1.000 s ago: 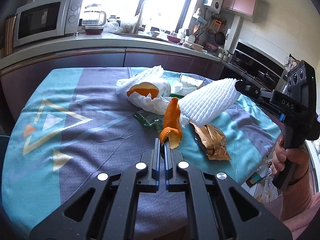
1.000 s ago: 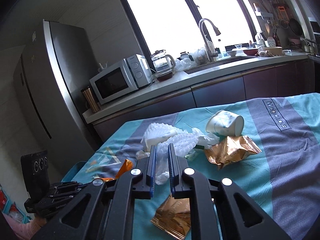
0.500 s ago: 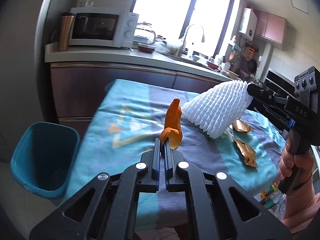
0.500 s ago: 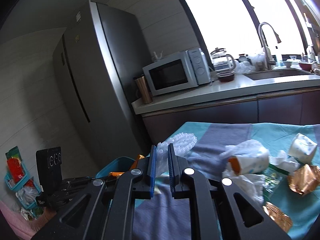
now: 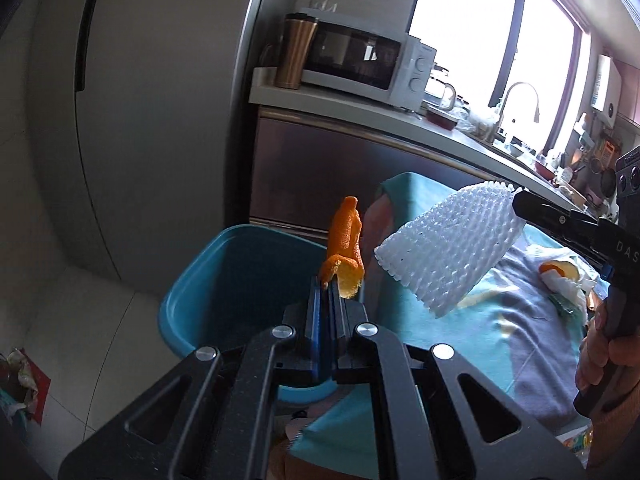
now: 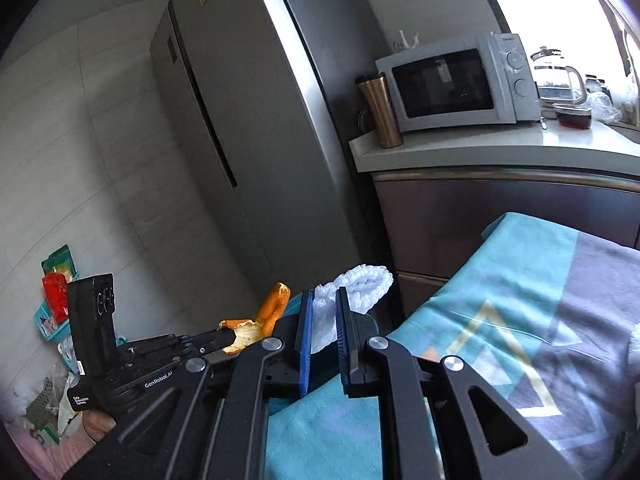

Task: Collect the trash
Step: 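Carry the orange peel and foam net over the teal wastebasket with both grippers, then open both grippers to drop the peel and foam net into the wastebasket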

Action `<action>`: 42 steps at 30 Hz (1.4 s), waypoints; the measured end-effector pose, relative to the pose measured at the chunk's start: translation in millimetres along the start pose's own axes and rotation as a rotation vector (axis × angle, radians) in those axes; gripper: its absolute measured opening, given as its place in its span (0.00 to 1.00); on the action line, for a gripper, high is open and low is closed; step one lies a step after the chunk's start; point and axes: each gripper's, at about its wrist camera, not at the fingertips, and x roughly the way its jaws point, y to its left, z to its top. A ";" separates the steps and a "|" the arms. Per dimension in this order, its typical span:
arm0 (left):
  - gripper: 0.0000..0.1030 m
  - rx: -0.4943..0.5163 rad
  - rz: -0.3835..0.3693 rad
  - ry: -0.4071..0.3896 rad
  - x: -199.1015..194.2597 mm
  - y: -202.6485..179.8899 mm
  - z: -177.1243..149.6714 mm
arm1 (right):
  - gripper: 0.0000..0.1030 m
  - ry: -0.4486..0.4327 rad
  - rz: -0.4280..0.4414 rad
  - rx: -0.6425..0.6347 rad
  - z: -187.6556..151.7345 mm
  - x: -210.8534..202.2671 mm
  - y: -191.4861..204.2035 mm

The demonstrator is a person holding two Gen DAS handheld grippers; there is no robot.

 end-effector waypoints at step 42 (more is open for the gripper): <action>0.31 0.037 -0.010 0.043 39.0 -8.4 -12.9 | 0.37 0.160 -0.021 -0.028 -30.3 29.1 22.0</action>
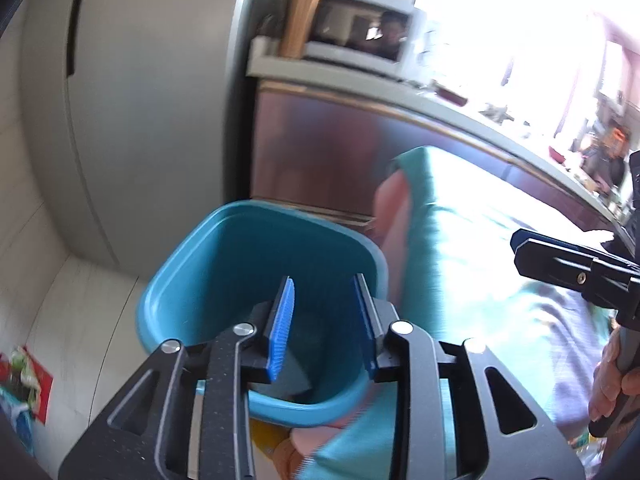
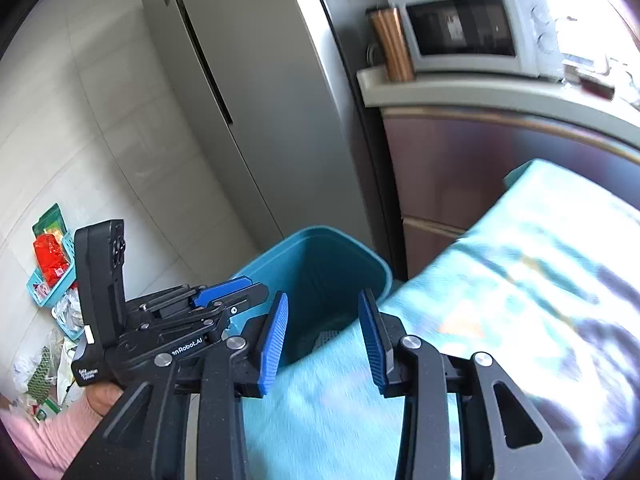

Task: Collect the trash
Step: 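Open both grippers to drop the peel and foam net into the wastebasket, then grasp the green wrapper with the left gripper while the right grasps the tissue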

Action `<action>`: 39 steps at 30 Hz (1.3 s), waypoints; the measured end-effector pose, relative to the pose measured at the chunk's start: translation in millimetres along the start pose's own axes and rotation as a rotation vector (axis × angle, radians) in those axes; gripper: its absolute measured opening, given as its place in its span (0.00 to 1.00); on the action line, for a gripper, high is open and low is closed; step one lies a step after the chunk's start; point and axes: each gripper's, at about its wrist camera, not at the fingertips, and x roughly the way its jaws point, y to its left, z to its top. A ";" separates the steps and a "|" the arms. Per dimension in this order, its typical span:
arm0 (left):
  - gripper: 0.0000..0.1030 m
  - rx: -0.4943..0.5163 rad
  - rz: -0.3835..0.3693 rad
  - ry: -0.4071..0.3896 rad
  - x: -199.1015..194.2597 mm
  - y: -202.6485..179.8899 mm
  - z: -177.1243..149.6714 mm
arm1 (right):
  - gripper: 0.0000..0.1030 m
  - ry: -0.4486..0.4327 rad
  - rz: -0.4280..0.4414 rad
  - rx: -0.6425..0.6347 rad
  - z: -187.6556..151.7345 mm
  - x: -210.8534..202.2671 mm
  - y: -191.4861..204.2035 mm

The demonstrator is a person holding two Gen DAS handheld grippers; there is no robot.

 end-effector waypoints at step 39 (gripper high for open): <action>0.43 0.429 -0.493 0.122 32.5 -321.0 -34.2 | 0.51 -0.141 -0.490 0.287 -107.3 -190.2 -184.7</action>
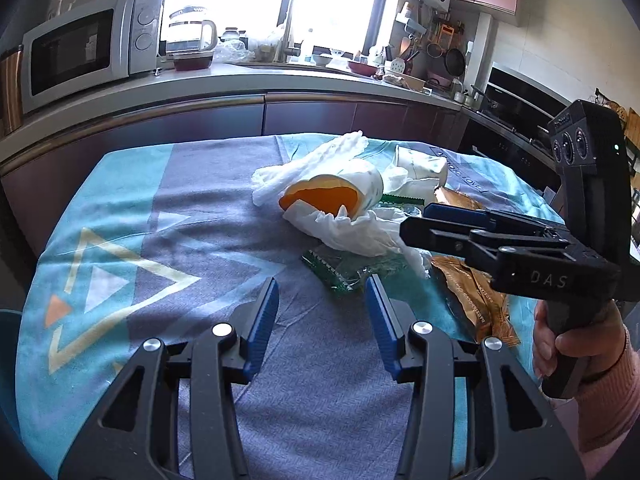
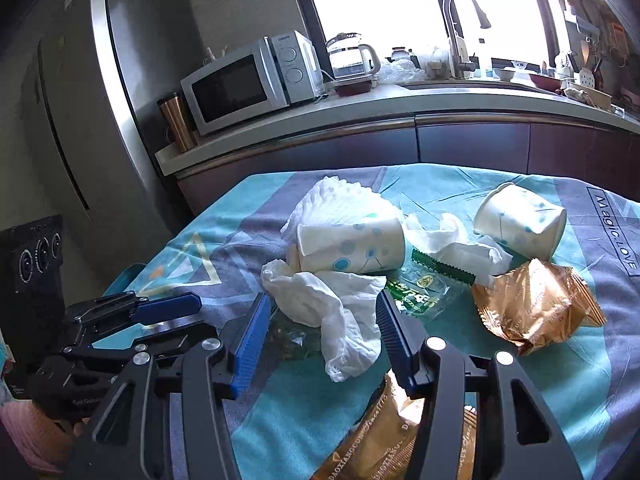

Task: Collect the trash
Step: 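Grasp the green wrapper with the left gripper while the right grasps the tissue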

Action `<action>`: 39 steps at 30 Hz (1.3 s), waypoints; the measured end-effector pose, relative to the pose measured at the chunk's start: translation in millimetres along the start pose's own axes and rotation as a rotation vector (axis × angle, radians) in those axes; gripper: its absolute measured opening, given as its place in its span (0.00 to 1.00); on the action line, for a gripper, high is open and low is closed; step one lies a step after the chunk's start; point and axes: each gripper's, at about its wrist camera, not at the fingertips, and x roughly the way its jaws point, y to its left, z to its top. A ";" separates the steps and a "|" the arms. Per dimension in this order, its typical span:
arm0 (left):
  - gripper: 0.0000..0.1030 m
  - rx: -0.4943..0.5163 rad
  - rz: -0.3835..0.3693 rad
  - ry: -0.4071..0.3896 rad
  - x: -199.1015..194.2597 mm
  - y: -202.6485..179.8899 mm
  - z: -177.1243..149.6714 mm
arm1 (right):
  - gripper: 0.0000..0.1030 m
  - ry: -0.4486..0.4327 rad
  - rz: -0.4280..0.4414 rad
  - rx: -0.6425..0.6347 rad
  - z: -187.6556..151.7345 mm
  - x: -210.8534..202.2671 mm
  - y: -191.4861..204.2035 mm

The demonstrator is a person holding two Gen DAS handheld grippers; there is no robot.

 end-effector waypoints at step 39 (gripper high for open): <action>0.11 0.109 -0.017 0.111 39.0 -29.8 6.4 | 0.06 -0.091 0.133 0.152 -5.8 -52.6 -39.3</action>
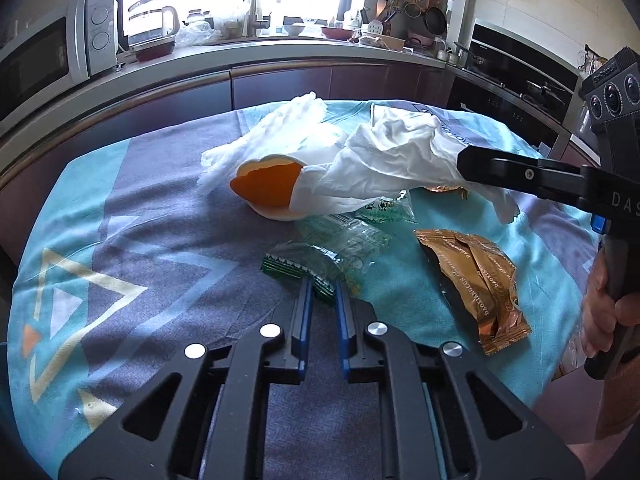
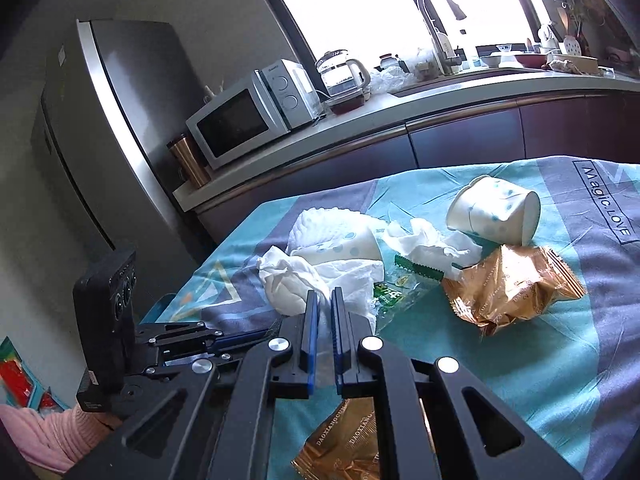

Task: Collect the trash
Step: 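Grasp the green wrapper with the left gripper while the right grasps the tissue, then carry the green wrapper and tissue over the wastebasket with both grippers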

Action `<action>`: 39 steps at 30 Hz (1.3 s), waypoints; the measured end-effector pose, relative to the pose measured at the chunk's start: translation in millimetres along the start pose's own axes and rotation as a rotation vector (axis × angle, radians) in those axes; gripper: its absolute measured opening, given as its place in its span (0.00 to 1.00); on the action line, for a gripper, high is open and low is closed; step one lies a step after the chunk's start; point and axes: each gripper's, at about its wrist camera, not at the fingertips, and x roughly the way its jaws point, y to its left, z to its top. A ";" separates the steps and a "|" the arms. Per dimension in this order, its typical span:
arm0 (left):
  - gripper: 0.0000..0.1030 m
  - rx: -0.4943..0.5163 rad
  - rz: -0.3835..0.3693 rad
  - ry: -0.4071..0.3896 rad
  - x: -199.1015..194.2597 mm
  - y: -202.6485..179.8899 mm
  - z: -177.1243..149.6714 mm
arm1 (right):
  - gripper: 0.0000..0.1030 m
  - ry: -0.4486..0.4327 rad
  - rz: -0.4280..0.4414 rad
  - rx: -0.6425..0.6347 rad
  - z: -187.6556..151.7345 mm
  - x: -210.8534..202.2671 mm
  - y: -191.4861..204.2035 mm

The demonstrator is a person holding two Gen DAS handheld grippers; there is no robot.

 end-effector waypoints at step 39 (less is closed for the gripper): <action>0.11 -0.389 0.370 -0.235 -228.0 174.4 -126.8 | 0.06 0.218 0.460 -0.221 1.5 120.6 200.6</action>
